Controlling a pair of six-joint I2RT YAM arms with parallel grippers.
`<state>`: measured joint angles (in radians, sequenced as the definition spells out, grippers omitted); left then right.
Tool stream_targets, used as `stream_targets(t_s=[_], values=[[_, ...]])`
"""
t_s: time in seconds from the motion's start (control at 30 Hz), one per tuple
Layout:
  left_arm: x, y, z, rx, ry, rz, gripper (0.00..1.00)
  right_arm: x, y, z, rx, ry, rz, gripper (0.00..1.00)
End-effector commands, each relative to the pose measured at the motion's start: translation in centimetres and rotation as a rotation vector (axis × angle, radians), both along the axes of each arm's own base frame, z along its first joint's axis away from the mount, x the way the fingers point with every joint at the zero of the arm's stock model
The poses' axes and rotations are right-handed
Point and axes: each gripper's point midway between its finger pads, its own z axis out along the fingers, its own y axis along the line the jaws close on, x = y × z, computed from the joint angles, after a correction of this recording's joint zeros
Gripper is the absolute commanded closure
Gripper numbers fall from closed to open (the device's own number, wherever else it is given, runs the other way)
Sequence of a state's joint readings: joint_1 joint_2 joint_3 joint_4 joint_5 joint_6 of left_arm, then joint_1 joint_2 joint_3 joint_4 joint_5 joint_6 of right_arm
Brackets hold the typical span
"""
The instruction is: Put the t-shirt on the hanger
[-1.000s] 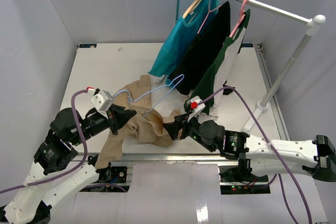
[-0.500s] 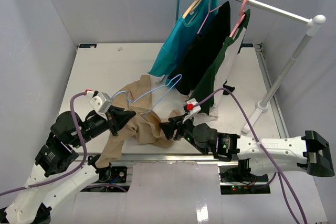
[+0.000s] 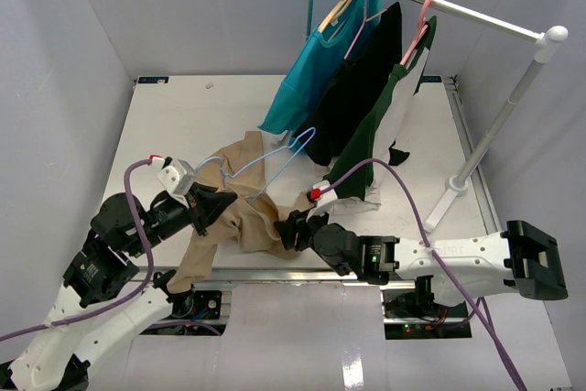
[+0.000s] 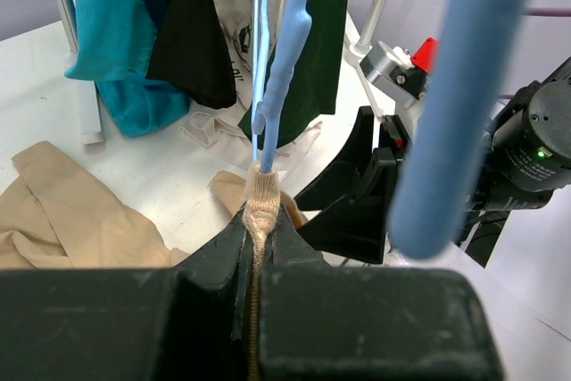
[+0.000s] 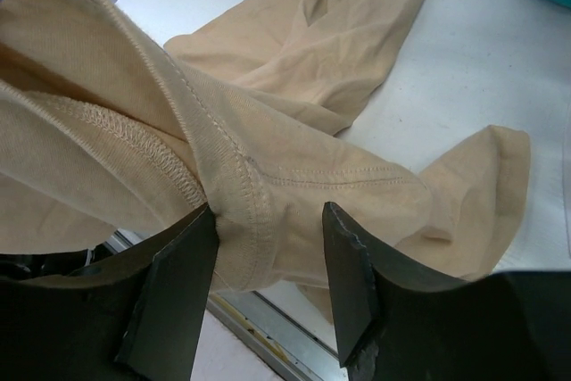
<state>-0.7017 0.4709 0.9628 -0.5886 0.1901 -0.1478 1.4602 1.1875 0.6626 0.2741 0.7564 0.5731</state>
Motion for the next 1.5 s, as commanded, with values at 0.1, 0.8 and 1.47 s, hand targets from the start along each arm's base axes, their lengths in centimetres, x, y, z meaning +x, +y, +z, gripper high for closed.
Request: stream_targets(t_s=[0.1,0.8,1.47], values=[[-1.3,-0.1,1.9,-0.051,-0.064,-0.055,1.0,0.3,0.7,0.7,0.027,-0.005,-0.044,0.74],[-8.0,-0.7,2.9,0.071,-0.084,-0.4,1.0,1.7,-15.6,12.8,0.183,-0.155,-0.211,0.92],[-1.0,-1.1,-5.3,0.325,0.009,-0.207,1.0,1.7,-16.5,14.1,-0.024,-0.163,-0.203,0.92]])
